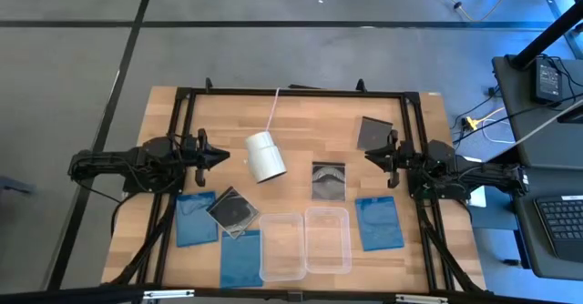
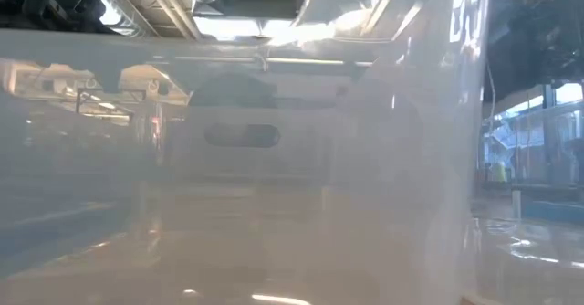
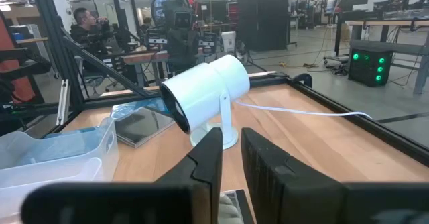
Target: Pick & place jewel cases by type
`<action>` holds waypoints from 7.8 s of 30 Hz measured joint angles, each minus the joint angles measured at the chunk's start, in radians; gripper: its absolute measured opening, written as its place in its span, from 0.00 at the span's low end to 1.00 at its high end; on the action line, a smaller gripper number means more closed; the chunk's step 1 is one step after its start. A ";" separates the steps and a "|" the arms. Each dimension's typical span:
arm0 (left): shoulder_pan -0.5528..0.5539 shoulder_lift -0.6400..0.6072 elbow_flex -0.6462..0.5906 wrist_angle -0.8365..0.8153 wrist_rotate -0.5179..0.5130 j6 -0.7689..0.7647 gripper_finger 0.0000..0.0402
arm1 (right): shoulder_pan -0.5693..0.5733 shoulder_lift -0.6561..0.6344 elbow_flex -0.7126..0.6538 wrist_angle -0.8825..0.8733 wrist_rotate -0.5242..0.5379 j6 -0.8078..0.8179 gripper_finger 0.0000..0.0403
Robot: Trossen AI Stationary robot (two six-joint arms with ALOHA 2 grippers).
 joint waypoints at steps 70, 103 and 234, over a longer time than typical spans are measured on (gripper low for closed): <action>0.000 0.000 0.000 0.134 -0.036 0.034 0.09 | 0.000 0.000 0.000 0.000 0.000 0.003 0.15; 0.000 0.272 0.000 0.060 -0.515 0.196 0.09 | 0.000 0.000 0.000 0.000 -0.003 0.055 0.15; -0.835 1.193 0.859 -0.528 -0.530 0.112 0.53 | 0.000 0.000 0.000 0.074 0.023 -0.183 0.48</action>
